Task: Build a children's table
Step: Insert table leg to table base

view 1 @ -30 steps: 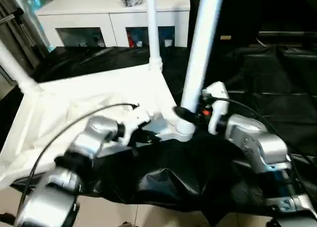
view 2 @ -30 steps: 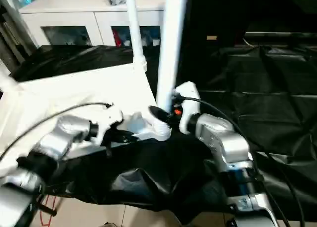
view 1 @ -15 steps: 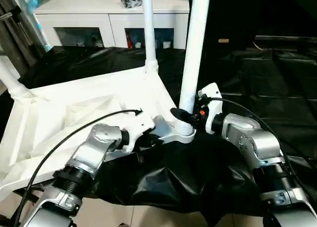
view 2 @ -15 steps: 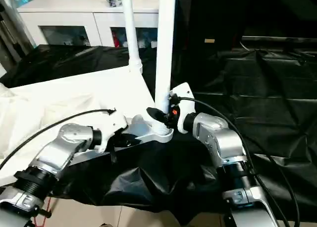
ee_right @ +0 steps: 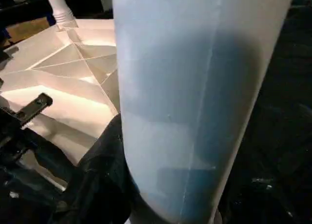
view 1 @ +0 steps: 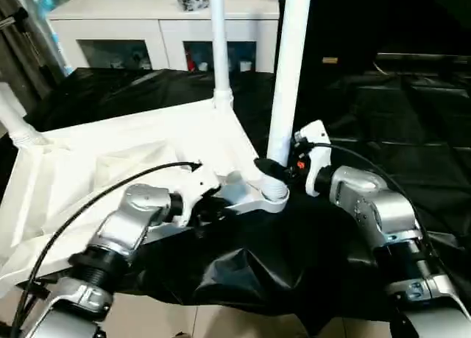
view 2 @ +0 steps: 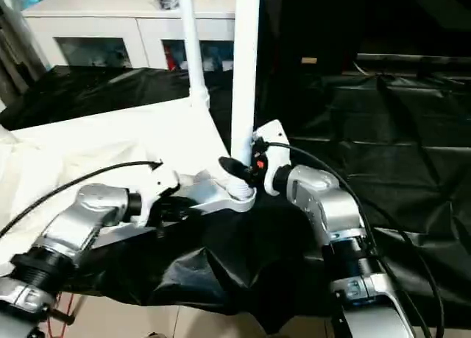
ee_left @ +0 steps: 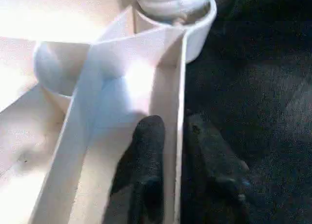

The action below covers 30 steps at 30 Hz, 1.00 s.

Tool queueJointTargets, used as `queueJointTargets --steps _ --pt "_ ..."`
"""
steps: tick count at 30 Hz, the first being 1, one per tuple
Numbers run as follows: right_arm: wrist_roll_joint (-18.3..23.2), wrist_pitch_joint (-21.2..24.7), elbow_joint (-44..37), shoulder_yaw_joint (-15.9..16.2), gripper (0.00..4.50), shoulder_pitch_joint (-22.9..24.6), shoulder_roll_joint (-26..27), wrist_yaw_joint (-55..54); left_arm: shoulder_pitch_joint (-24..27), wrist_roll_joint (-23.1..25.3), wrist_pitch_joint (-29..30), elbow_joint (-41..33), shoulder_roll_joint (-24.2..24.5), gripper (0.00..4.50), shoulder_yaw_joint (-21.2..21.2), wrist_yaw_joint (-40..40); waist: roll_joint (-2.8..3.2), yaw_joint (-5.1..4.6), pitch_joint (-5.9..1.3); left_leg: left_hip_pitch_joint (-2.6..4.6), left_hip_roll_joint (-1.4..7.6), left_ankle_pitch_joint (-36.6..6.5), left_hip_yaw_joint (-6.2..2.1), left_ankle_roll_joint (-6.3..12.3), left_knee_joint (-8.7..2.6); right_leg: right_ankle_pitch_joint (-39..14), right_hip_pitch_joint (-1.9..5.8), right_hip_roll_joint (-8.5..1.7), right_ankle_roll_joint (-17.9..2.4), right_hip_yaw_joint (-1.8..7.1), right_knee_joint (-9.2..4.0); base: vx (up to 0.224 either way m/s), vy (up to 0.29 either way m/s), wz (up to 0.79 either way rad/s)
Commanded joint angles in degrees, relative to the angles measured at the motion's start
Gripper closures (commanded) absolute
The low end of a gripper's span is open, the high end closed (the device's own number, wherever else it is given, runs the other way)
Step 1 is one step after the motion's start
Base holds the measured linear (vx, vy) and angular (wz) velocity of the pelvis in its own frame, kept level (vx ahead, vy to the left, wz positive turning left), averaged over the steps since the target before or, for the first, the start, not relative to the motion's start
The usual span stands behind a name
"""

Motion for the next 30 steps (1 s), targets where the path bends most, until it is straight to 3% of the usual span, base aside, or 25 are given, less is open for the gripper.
queueJointTargets --steps 1,2,7,21,22,24,30 --pt "-0.13 -1.33 0.26 -0.04 2.61 -1.14 0.27 0.33 0.98 0.13 0.68 2.55 0.17 3.98 0.6 0.32 -1.13 0.3 -3.52 0.74 0.47 -14.13 0.08 0.92 -4.17 -18.7 2.79 -2.18 -10.0 1.9 -4.77 0.0 0.0 0.0" --pt "-0.28 -1.35 0.27 0.26 2.61 -1.15 0.23 0.54 1.0 -0.14 0.79 2.68 0.06 4.23 0.69 0.03 -1.06 0.34 -3.48 0.75 0.52 -14.5 0.01 0.8 -4.28 -18.69 2.82 -2.2 -9.98 1.88 -4.72 0.0 0.0 0.0" --pt "-0.43 -0.17 -0.64 1.32 2.61 -0.83 -0.55 1.78 0.92 -0.06 0.09 3.44 0.02 4.47 0.39 -0.25 -1.14 0.31 -3.46 0.7 0.52 -14.74 -0.01 0.85 -4.3 -18.9 2.87 -2.26 -9.87 1.92 -4.78 0.0 0.0 0.0" --pt "-2.14 -2.02 2.84 1.98 2.61 -0.5 -1.14 2.51 1.44 1.94 -2.59 3.84 1.67 4.5 -3.12 -3.72 -1.1 0.2 -3.52 0.74 0.57 -15.3 0.01 0.54 -4.39 -17.19 2.9 -2.32 -10.74 1.98 -4.68 0.0 0.0 0.0" --pt "-1.94 -2.39 3.38 1.48 2.61 -0.4 -0.75 2.27 1.34 1.9 -2.62 3.81 1.8 4.5 -3.3 -4.07 -0.77 0.25 -3.49 0.82 0.57 -15.54 -0.03 0.45 -4.42 -17.53 2.86 -2.29 -10.7 1.98 -4.69 0.0 0.0 0.0" --pt "-1.59 -2.57 3.79 0.86 2.61 -0.36 -0.33 2.07 1.27 1.9 -2.57 3.77 1.88 4.5 -3.34 -4.22 -0.93 0.16 -3.51 0.79 0.56 -15.81 0.0 0.43 -4.42 -17.57 2.87 -2.28 -10.73 1.97 -4.76 0.0 0.0 0.0" --pt "2.57 -3.32 7.0 -4.51 2.61 1.15 1.41 1.31 0.91 1.32 -1.79 3.42 1.68 4.5 -3.09 -4.78 -0.62 -0.09 -3.56 0.9 0.64 -16.64 -0.07 0.29 -4.52 -15.81 2.91 -2.22 -11.73 1.96 -4.67 0.0 0.0 0.0"
